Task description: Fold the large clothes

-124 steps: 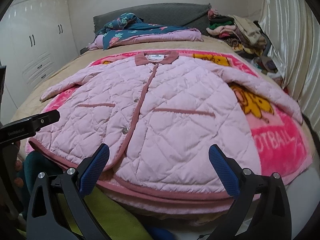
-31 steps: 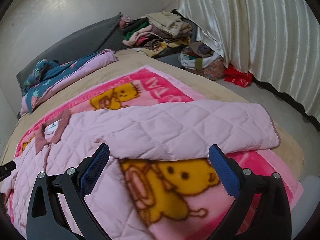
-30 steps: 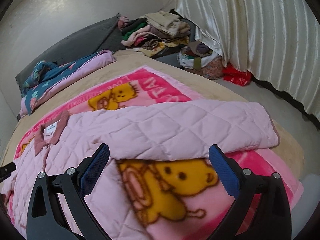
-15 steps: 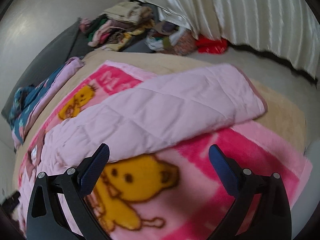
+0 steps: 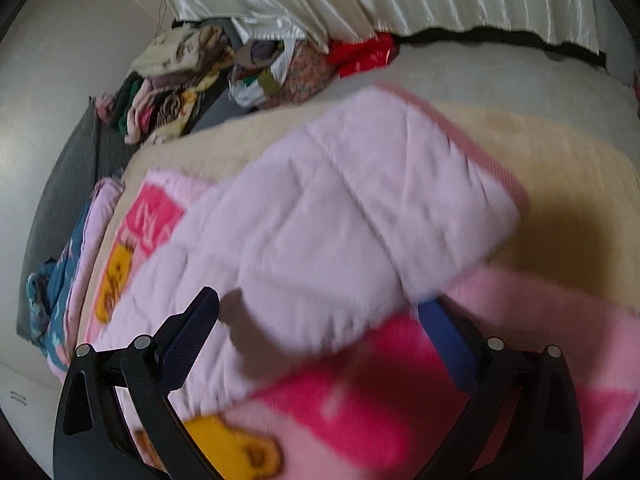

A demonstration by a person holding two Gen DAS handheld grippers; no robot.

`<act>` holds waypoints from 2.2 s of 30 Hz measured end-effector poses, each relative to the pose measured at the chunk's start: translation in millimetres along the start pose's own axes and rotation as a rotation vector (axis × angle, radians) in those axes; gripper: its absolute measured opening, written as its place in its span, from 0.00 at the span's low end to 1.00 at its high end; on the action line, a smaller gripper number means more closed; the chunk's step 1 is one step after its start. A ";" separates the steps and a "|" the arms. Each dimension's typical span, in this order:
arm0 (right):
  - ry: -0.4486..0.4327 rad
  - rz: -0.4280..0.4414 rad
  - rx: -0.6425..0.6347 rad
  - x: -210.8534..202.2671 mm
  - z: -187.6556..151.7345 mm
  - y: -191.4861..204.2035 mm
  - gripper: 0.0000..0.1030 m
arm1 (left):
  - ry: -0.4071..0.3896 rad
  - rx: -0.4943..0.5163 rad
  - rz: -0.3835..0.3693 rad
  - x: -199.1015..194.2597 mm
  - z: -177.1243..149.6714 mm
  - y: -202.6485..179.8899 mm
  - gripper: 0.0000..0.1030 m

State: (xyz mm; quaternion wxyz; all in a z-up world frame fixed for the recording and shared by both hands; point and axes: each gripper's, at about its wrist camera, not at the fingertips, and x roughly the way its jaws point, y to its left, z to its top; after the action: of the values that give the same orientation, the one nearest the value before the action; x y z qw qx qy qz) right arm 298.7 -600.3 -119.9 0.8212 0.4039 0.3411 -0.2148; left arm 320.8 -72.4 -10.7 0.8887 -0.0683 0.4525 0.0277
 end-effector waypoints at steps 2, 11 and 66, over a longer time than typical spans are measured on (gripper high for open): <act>-0.041 -0.026 0.004 3.2 7.2 -0.3 0.81 | -0.004 -0.009 0.004 -2.4 1.5 6.6 0.92; -0.179 -0.023 -0.255 -30.0 21.8 45.4 0.35 | -0.034 -0.036 0.029 -13.5 9.5 35.4 0.92; -0.216 0.563 -0.978 -170.6 -187.2 459.6 0.22 | -0.187 -0.363 -0.136 -63.4 49.3 217.1 0.92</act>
State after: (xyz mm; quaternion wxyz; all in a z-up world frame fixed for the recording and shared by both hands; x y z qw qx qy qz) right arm 399.9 -168.3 160.4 0.9683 0.0280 0.1940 0.1550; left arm 298.8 150.4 48.3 0.8997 -0.2550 0.3500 0.0548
